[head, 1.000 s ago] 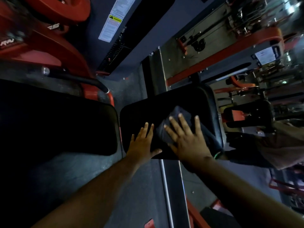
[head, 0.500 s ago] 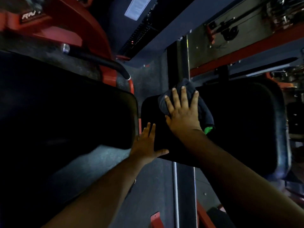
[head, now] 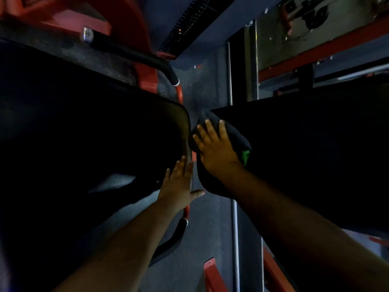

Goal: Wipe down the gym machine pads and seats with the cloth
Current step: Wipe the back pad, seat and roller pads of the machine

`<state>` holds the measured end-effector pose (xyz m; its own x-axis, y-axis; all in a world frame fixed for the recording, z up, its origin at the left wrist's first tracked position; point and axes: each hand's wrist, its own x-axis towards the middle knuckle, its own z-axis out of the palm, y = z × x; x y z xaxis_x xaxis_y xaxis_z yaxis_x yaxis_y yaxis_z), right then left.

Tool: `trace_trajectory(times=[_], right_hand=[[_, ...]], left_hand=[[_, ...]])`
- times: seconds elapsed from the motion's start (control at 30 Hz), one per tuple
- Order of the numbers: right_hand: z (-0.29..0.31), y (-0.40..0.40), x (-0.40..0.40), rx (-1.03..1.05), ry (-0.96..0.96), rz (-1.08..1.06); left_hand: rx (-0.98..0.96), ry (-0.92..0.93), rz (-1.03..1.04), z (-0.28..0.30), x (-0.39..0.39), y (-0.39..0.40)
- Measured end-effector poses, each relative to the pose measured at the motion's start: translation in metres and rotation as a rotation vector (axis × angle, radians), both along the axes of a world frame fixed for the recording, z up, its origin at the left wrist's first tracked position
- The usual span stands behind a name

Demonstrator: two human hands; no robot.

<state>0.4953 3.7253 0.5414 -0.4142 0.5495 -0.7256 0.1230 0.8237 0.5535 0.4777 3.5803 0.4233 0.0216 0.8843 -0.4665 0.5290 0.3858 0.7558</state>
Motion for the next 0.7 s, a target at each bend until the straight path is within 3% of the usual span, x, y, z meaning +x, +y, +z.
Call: trace_trajectory(times=[0.13, 0.33, 0.7], right_hand=[[0.008, -0.021, 0.02, -0.051, -0.049, 0.009], [0.074, -0.044, 0.053, 0.087, -0.063, 0.002], [0.251, -0.037, 0.109, 0.355, 0.291, -0.065]], left_hand=[[0.005, 0.032, 0.004, 0.004, -0.001, -0.018], [0.002, 0.023, -0.011, 0.051, -0.01, -0.023], [0.266, -0.011, -0.105, 0.208, 0.013, 0.028]])
